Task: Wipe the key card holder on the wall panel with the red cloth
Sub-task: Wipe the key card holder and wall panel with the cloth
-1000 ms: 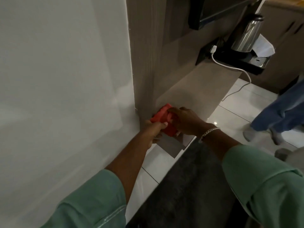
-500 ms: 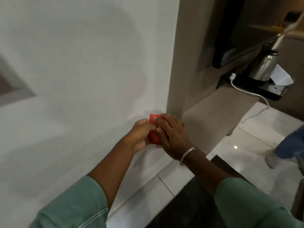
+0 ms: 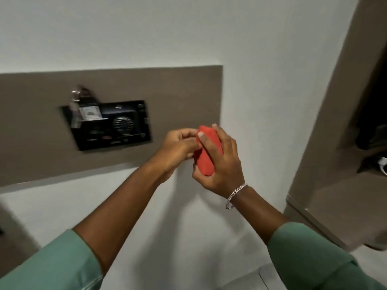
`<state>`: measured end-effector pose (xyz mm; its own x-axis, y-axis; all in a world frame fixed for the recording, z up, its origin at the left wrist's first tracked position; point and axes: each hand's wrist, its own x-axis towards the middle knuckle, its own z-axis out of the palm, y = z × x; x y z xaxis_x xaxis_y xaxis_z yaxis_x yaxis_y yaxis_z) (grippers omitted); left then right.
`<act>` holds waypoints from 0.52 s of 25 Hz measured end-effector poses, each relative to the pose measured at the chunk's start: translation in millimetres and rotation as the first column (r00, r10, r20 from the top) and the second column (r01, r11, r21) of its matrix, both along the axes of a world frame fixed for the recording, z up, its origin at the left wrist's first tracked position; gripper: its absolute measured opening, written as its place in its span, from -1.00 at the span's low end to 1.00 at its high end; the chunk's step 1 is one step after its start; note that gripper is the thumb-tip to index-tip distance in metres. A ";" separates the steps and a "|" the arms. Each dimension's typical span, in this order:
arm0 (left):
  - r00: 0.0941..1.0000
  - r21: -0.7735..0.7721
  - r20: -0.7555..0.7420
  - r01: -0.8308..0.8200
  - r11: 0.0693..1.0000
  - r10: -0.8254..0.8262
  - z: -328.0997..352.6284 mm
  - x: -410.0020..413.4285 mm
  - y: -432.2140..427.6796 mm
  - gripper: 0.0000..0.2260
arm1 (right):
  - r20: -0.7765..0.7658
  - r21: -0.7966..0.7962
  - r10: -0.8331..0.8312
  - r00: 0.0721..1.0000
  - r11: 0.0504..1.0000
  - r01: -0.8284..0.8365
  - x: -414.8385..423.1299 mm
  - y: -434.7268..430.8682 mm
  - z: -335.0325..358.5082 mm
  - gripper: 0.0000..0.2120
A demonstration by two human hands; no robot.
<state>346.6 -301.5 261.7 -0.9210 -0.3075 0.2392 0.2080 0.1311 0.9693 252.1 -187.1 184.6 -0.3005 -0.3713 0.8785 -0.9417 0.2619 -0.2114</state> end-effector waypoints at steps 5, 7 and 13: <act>0.723 -0.142 -0.565 -0.560 0.816 0.398 53.6 103.1 -71.4 -0.75 | -0.151 -0.110 0.107 0.983 0.986 -0.124 63.4 -76.1 52.3 -0.27; 0.526 -0.204 -0.718 -0.786 0.584 0.457 55.3 132.4 -106.2 -0.75 | -0.184 -0.127 0.089 0.979 0.985 -0.113 80.8 -97.7 64.8 -0.26; 0.614 -0.651 -0.757 -0.673 -0.351 0.226 8.9 146.6 -197.2 -0.46 | -0.152 -0.032 -0.050 0.987 0.998 0.046 84.9 -143.0 62.2 -0.23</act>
<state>493.2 -498.6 270.6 -0.4570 0.1172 0.8817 -0.3607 0.8817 -0.3042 337.0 -330.1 246.8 -0.1784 -0.3342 0.9255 -0.9500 0.3035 -0.0736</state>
